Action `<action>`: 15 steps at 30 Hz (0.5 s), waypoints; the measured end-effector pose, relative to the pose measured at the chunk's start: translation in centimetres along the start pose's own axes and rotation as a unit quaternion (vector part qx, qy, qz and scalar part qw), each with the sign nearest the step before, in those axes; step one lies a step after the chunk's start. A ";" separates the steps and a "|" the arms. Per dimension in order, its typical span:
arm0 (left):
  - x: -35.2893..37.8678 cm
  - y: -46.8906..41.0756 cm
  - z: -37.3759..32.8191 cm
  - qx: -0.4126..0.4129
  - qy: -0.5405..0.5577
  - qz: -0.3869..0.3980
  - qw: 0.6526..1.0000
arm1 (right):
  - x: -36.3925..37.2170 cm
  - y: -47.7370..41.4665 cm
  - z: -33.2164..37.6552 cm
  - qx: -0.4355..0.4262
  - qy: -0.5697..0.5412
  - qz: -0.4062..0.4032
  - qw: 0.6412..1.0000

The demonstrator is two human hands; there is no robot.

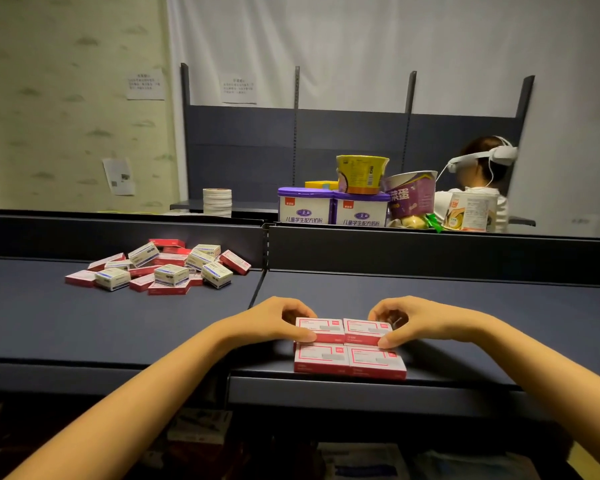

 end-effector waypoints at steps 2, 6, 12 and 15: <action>0.1 -0.1 0.0 -0.003 -0.012 0.009 1.000 | 0.1 -0.1 -0.2 0.009 0.000 0.013 1.000; -0.6 0.0 0.3 -0.005 -0.026 -0.012 1.000 | -1.0 -0.9 0.9 -0.001 0.012 -0.004 1.000; -6.4 2.2 2.1 -0.004 -0.020 -0.084 0.996 | -2.8 -5.0 6.4 -0.064 -0.034 -0.060 0.996; -10.5 4.1 3.4 -0.002 -0.030 -0.120 0.992 | -2.3 -7.9 9.8 -0.084 -0.026 -0.061 0.994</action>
Point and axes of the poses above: each hand's wrist, its own y-axis away from the middle knuckle, its own x-axis out of the palm, z = x × y, the point moved 10 cm from there along -y, towards the middle knuckle, and after that the axes turned 3 degrees about -x, right-handed, at the moved point
